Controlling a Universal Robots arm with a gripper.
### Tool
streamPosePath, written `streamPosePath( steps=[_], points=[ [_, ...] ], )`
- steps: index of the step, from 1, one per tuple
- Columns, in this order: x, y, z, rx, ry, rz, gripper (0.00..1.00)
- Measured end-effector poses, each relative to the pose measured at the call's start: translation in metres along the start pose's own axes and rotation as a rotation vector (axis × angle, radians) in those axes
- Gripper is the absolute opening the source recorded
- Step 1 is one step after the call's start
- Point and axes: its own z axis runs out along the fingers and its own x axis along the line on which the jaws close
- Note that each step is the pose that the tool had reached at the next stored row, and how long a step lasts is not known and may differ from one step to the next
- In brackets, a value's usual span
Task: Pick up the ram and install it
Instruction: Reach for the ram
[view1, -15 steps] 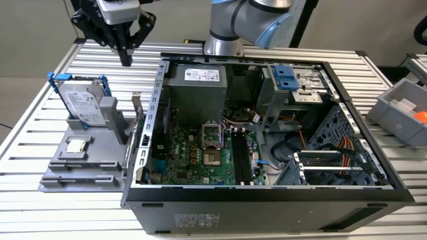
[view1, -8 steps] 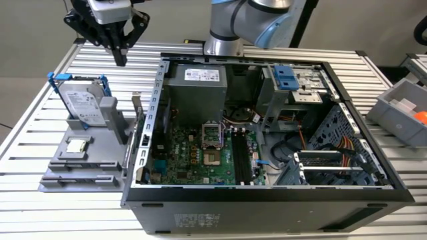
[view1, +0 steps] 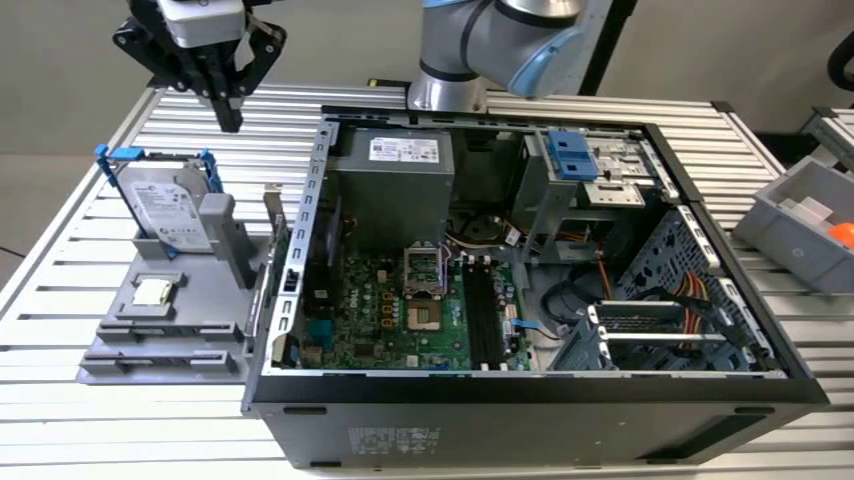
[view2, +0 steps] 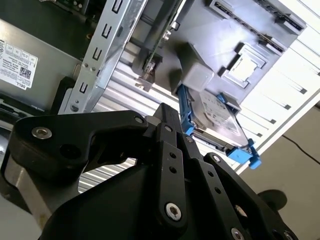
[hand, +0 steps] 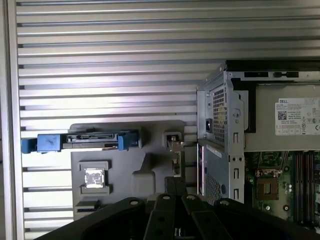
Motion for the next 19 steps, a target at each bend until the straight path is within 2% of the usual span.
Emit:
streamPosePath(
  steps=[19],
  points=[
    [0.0255,-0.0008,-0.0004,0.0001,0.0036,0.0,0.0]
  ],
)
